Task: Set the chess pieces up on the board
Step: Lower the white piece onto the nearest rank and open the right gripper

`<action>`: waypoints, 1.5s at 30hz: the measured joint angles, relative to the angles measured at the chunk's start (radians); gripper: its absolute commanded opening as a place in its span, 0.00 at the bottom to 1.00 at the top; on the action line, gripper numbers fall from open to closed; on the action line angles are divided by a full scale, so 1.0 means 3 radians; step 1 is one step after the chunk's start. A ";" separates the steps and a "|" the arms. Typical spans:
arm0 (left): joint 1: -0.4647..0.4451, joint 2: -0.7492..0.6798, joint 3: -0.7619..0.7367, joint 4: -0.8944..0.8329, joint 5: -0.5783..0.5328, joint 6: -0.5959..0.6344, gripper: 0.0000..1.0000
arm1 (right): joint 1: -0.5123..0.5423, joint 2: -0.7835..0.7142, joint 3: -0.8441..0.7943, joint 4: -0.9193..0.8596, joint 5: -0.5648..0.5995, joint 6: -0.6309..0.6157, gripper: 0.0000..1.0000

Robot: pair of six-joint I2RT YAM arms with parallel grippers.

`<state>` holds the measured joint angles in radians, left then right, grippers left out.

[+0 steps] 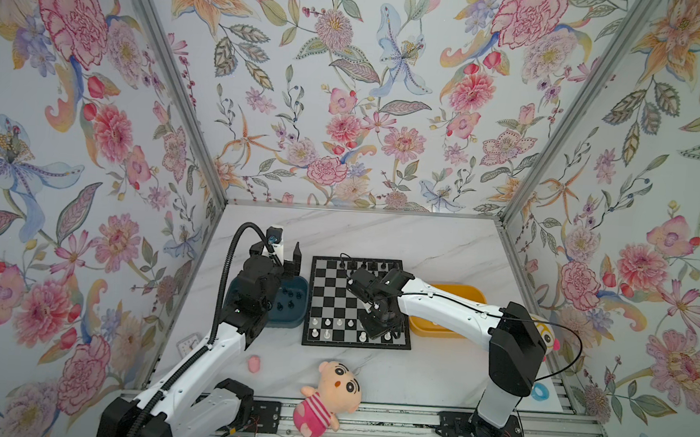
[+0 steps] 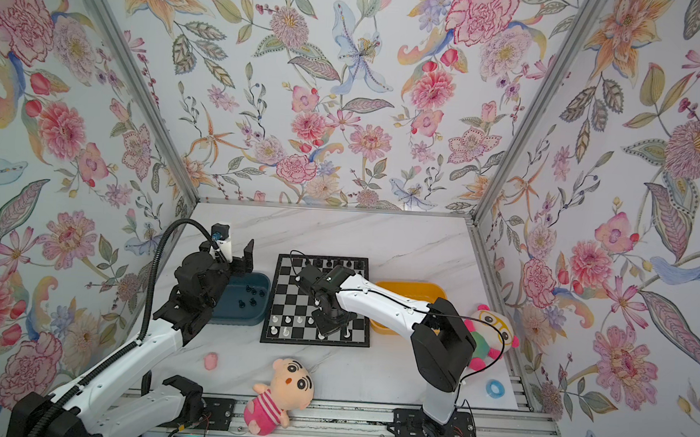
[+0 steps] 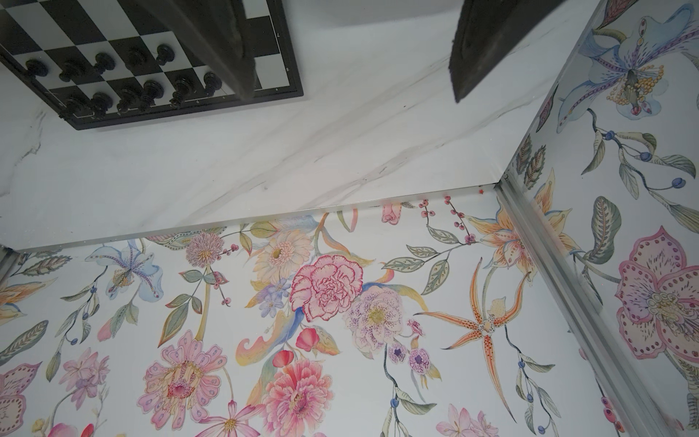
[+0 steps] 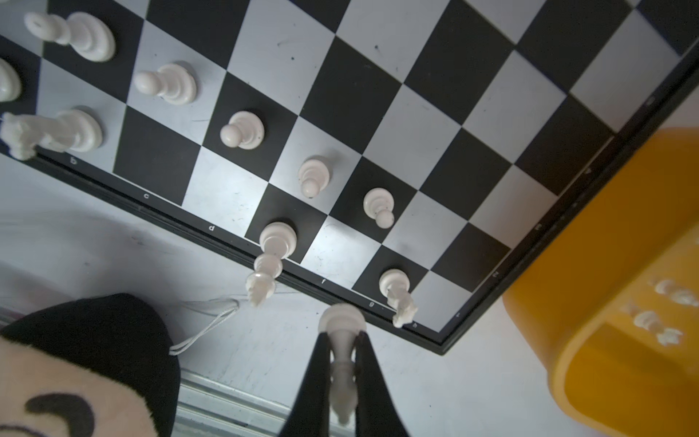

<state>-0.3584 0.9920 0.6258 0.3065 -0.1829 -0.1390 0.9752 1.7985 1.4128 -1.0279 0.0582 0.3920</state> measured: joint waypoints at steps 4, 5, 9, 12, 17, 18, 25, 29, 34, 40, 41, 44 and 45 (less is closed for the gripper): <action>0.0000 -0.0015 0.0000 -0.0003 0.0000 -0.0001 0.82 | 0.0005 0.0005 -0.0121 0.0112 -0.0006 0.0032 0.02; 0.0000 -0.0017 0.0000 -0.0003 0.0001 -0.0001 0.81 | 0.0006 0.0005 -0.0155 0.0135 -0.0006 0.0034 0.02; 0.0000 -0.0018 -0.0001 -0.0003 0.0001 -0.0014 0.81 | 0.0005 0.0015 -0.0234 0.0209 -0.0009 0.0055 0.02; 0.0000 -0.0029 -0.0008 -0.0010 0.0001 -0.0015 0.81 | 0.0006 0.0042 -0.0244 0.0266 -0.0008 0.0057 0.03; 0.0000 -0.0052 -0.0020 -0.0034 0.0000 -0.0025 0.81 | 0.0005 0.0103 -0.0245 0.0348 -0.0009 0.0057 0.03; 0.0000 -0.0056 -0.0027 -0.0045 0.0000 -0.0025 0.81 | 0.0005 0.0120 -0.0245 0.0360 -0.0014 0.0057 0.03; 0.0000 -0.0061 -0.0043 -0.0057 -0.0001 -0.0025 0.81 | 0.0005 0.0183 -0.0270 0.0390 -0.0034 0.0057 0.03; 0.0000 -0.0061 -0.0043 -0.0058 -0.0001 -0.0024 0.81 | 0.0004 0.0196 -0.0290 0.0407 -0.0052 0.0057 0.03; 0.0000 -0.0060 -0.0043 -0.0060 -0.0001 -0.0024 0.81 | -0.0001 0.0196 -0.0291 0.0413 -0.0060 0.0057 0.12; 0.0000 -0.0060 -0.0043 -0.0058 -0.0001 -0.0024 0.81 | -0.0001 0.0196 -0.0296 0.0423 -0.0071 0.0072 0.22; 0.0000 -0.0060 -0.0043 -0.0060 -0.0001 -0.0024 0.81 | -0.0001 0.0196 -0.0306 0.0440 -0.0072 0.0080 0.24; 0.0000 -0.0060 -0.0043 -0.0060 -0.0001 -0.0024 0.81 | -0.0001 0.0196 -0.0317 0.0441 -0.0075 0.0098 0.29; 0.0000 -0.0060 -0.0043 -0.0060 -0.0001 -0.0024 0.81 | -0.0001 0.0196 -0.0317 0.0446 -0.0074 0.0098 0.29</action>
<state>-0.3584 0.9741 0.6128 0.2886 -0.1833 -0.1463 0.9749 1.8572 1.3178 -0.8940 0.0360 0.4213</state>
